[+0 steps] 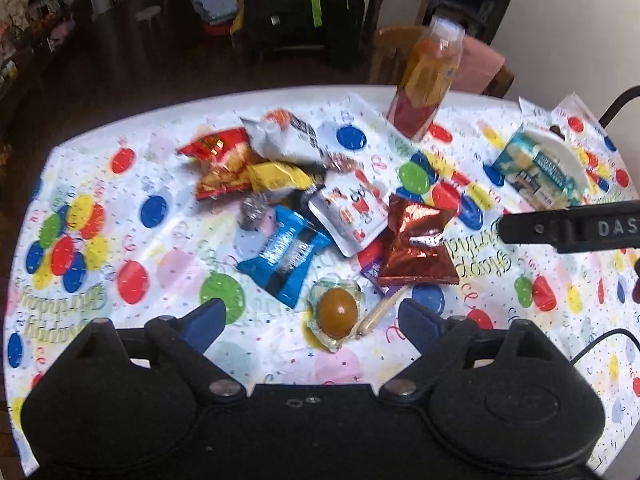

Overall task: Organize snacks
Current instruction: 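Move right tool toward red foil bag while left tool approaches round wrapped snack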

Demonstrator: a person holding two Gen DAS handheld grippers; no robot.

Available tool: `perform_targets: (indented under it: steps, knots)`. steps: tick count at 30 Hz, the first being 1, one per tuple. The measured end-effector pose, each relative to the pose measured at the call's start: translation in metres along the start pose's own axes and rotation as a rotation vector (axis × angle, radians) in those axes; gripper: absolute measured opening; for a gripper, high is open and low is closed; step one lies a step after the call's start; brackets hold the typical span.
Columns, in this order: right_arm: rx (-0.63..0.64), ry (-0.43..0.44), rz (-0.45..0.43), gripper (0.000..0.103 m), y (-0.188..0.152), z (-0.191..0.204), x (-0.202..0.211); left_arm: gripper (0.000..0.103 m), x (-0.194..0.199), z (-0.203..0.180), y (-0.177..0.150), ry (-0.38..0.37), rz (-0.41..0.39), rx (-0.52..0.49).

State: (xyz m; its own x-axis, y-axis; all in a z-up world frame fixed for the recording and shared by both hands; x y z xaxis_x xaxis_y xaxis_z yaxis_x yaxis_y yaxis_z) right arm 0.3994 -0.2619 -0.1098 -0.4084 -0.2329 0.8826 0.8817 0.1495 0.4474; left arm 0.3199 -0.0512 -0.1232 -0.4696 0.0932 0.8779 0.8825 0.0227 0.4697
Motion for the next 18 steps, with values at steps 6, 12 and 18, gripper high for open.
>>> perform_targets:
  steps: [6,12,18]
  knots:
    - [-0.019,0.013,0.047,0.102,0.009,0.004,-0.040,0.082,-0.037,-0.004,0.004,0.011,0.064,0.005]
    - [-0.043,0.016,0.091,0.102,0.011,0.007,-0.079,0.075,-0.066,-0.003,0.006,-0.006,0.121,0.036]
    - [-0.067,0.025,0.128,0.094,0.010,0.007,-0.103,0.064,-0.088,0.000,0.005,-0.019,0.174,0.070]
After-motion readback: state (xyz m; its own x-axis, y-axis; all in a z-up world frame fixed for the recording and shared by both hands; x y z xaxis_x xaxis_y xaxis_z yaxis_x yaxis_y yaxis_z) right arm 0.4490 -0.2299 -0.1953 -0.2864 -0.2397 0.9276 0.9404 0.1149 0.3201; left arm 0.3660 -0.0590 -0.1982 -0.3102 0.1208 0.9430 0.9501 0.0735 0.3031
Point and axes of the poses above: each gripper's, at about its wrist camera, not at the fingertips, and x roughly against the way its jaws point, z to its left, y to its top, the point moved 2 cm from there along -x, roughly the way its jaws point, and after that the axes turned 2 degrees about -z, right-handed, at the moved point
